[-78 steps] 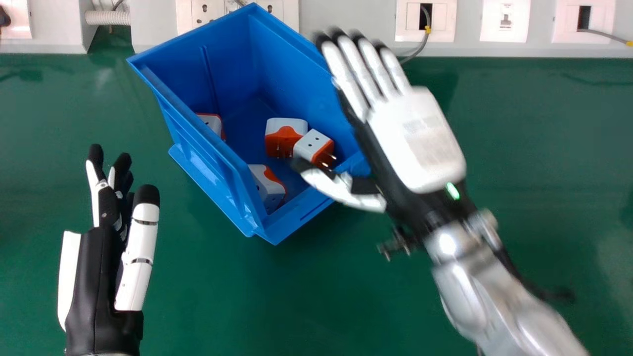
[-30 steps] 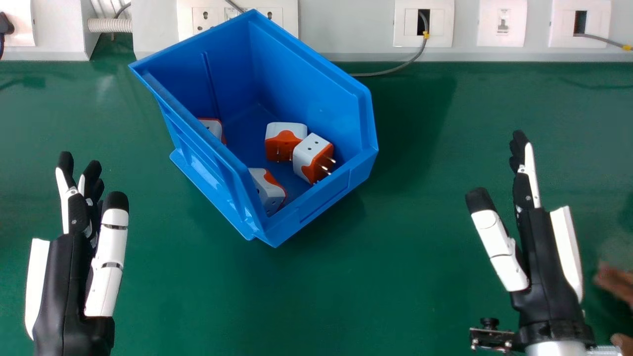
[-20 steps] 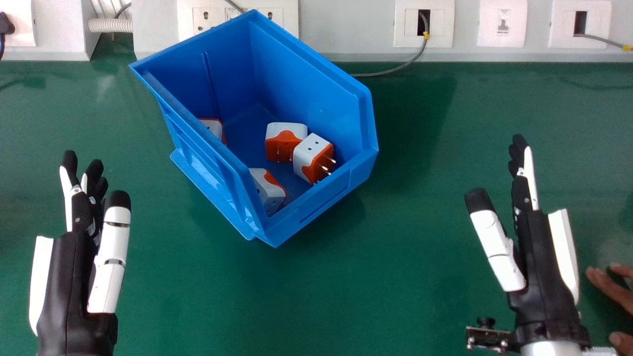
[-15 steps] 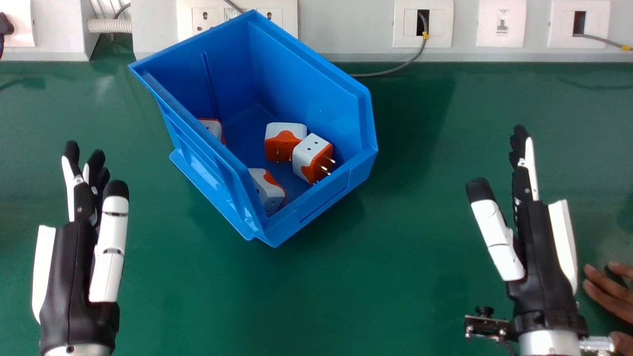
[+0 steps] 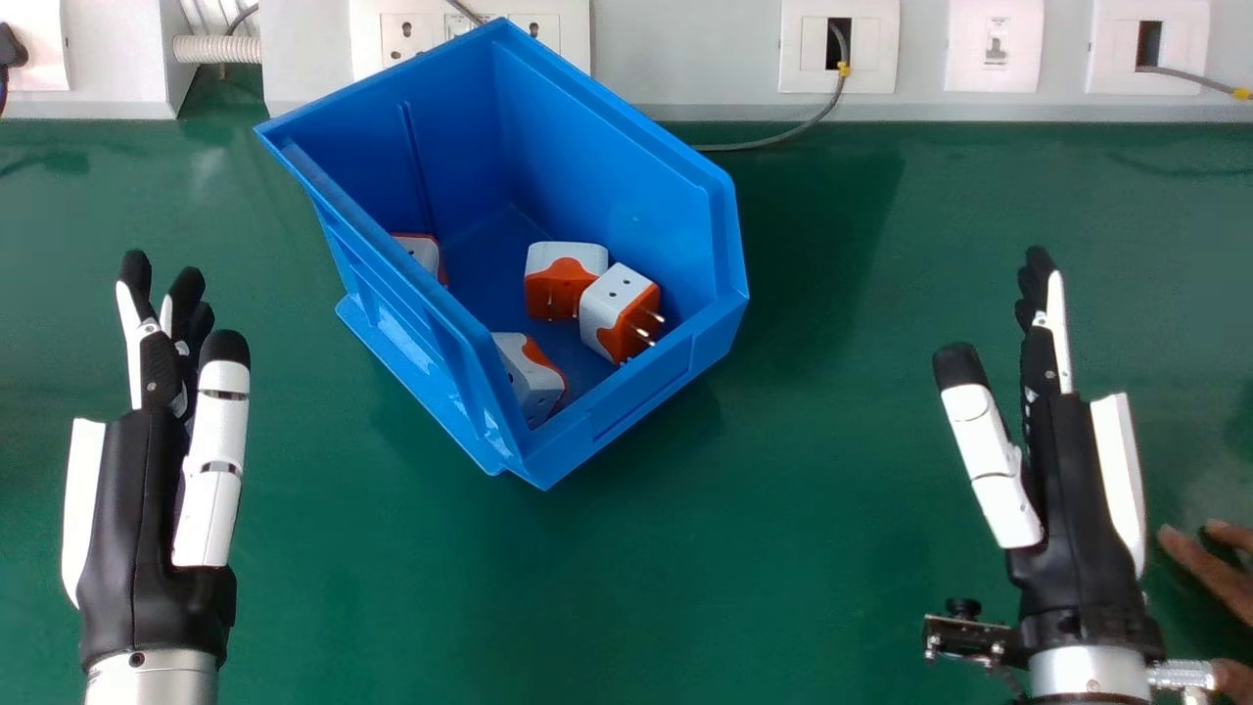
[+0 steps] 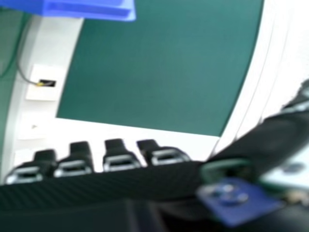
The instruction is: Pick all objects and put in blue box
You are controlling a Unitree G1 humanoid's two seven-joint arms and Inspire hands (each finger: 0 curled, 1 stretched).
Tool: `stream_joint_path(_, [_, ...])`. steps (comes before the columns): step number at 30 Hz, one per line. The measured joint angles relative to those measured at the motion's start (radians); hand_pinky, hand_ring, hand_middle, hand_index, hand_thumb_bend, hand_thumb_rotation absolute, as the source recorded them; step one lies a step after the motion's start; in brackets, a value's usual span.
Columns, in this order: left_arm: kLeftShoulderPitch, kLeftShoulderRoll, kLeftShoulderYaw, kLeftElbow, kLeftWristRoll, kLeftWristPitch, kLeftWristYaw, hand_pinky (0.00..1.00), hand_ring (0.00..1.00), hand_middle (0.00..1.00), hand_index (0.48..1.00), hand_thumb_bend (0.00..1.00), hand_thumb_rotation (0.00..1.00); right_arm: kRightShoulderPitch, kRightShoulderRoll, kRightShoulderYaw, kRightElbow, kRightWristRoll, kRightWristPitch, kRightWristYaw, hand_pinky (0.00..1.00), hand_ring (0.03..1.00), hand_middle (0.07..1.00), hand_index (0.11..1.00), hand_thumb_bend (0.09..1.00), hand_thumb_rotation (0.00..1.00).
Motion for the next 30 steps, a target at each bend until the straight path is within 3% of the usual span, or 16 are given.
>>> stream_joint_path(12, [0.0,-0.004,-0.001,0.009,0.0,-0.025,0.0,1.0,1.0,0.99,0.994,0.23,0.88,0.0,0.001,-0.019,0.004,-0.002,-0.016,-0.003,0.98,1.0,1.0,1.0,0.418,1.0])
stream_joint_path(20, [0.014,-0.006,-0.002,0.008,0.001,-0.017,0.006,1.0,1.0,0.99,0.988,0.23,0.88,0.0,0.001,-0.026,0.004,-0.002,-0.017,-0.003,0.99,1.0,1.0,1.0,0.421,1.0])
stream_joint_path(24, [0.021,-0.006,-0.003,0.007,0.001,-0.017,0.001,1.0,1.0,0.99,0.998,0.22,0.87,0.0,0.001,-0.028,0.004,-0.002,-0.017,-0.003,0.98,1.0,1.0,1.0,0.436,1.0])
stream_joint_path(30, [0.024,-0.008,-0.006,0.005,0.004,-0.017,0.004,1.0,1.0,0.99,1.0,0.26,0.89,0.004,0.001,-0.03,0.004,-0.003,-0.018,-0.002,0.98,1.0,1.0,1.0,0.441,1.0])
